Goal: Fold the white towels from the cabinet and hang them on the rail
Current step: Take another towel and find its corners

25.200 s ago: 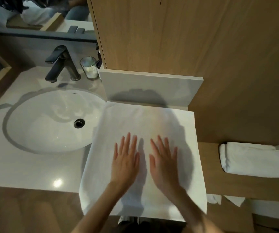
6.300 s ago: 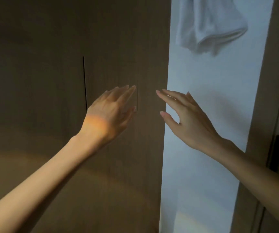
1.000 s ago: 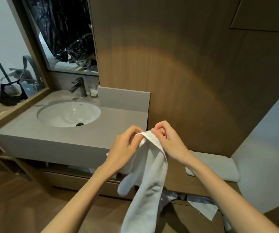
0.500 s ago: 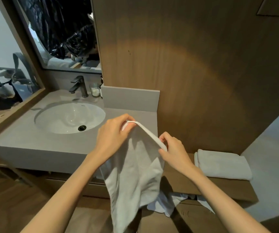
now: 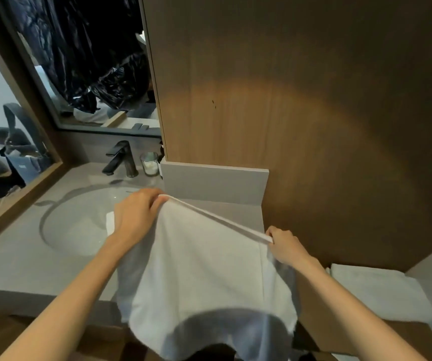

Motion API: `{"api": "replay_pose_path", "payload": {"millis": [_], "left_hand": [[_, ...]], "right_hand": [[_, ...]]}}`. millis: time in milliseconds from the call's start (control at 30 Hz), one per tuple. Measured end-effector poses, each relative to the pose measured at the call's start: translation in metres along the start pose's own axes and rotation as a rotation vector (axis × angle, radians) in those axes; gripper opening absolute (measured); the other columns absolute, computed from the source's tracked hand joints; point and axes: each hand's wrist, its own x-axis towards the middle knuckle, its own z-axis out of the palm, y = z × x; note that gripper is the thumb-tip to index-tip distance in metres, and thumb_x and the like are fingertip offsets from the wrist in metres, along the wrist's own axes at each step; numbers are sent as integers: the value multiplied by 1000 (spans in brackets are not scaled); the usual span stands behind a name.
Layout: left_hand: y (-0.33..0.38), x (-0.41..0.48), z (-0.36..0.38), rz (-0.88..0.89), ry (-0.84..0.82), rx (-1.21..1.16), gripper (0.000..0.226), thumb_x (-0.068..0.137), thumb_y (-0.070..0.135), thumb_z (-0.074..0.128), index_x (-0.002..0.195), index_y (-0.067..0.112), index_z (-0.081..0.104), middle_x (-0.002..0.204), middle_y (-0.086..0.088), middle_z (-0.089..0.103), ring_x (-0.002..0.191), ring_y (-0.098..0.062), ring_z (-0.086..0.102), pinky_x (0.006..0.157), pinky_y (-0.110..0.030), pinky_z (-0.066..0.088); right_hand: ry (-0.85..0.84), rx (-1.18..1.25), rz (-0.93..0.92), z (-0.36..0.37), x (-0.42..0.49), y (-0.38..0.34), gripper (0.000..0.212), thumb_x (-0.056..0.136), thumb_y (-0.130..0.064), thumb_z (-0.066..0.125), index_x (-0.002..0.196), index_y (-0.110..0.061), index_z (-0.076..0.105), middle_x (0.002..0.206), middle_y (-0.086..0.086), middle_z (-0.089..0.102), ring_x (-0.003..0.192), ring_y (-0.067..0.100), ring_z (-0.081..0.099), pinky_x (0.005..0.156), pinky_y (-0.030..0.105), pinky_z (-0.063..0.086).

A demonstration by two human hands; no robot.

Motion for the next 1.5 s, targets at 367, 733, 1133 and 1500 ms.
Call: {"api": "replay_pose_path", "payload": {"millis": [367, 733, 1133, 1500], "left_hand": [[-52, 90, 35, -77, 7, 15, 26, 99, 33, 48, 81, 16, 56, 87, -12, 67, 81, -37, 61, 60, -37, 40], [-64, 120, 92, -173, -186, -404, 17, 99, 25, 48, 107, 13, 58, 90, -7, 62, 82, -27, 55, 69, -32, 35], [-92, 38, 165, 75, -801, -278, 73, 80, 52, 59, 145, 26, 38, 135, -4, 54, 124, -26, 50, 99, -31, 39], [-51, 37, 183, 108, -720, 134, 54, 93, 49, 51, 138, 25, 35, 141, 1, 32, 117, -28, 40, 87, -40, 43]], "right_hand": [[388, 32, -37, -41, 61, -30, 27, 101, -40, 44, 103, -20, 62, 89, 4, 68, 77, 22, 61, 62, 32, 44], [298, 533, 157, -15, 102, -106, 22, 101, -25, 46, 96, -10, 61, 89, 10, 65, 89, 29, 61, 75, 37, 48], [32, 146, 60, 73, 83, -69, 50, 91, -3, 48, 139, -17, 49, 146, 10, 46, 137, 30, 36, 114, 41, 29], [20, -110, 184, 66, 92, -23, 41, 95, -3, 43, 132, -22, 49, 121, 9, 52, 108, 31, 54, 85, 35, 47]]}}
